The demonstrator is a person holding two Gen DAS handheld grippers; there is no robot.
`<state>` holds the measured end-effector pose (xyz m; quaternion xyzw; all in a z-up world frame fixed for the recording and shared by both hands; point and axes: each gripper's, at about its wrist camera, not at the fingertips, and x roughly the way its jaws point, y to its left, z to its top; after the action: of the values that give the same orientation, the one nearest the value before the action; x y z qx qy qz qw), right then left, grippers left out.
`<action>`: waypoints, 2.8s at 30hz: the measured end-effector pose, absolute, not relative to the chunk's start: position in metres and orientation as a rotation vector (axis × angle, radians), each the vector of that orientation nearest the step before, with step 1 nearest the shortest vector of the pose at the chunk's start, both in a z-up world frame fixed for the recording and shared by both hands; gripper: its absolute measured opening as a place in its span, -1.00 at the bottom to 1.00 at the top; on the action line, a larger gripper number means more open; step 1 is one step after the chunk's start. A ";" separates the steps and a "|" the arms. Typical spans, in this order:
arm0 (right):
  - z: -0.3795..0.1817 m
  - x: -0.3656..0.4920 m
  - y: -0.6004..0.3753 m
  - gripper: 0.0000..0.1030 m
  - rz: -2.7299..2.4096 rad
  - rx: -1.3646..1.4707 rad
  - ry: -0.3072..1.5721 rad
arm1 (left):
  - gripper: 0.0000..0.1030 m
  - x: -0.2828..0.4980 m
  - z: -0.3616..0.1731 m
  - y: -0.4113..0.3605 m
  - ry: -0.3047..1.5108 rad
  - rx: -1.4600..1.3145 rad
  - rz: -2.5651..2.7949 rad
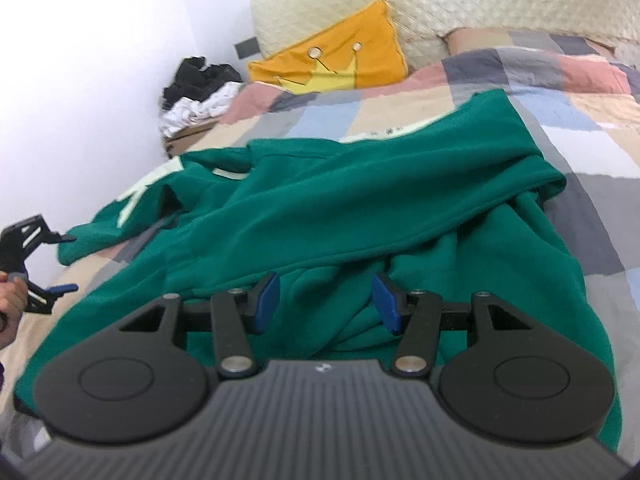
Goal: Fold large clothes
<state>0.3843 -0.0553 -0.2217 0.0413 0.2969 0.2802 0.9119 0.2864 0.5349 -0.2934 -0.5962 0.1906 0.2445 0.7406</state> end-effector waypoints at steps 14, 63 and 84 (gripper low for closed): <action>-0.239 0.417 -0.024 0.06 0.411 0.019 0.572 | 0.59 0.321 -0.337 0.654 0.220 -1.530 0.469; -0.187 0.437 -0.129 0.05 0.528 0.293 0.551 | -0.80 0.514 -0.008 0.233 0.401 0.068 0.462; -0.187 0.459 -0.210 0.07 0.476 0.550 0.554 | -0.78 0.512 -0.250 0.047 0.664 0.062 0.157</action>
<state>0.4594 -0.2099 -0.1869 0.2655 0.2673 0.2297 0.8974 0.5124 0.0466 -0.2504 0.0304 0.3256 0.0770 0.9419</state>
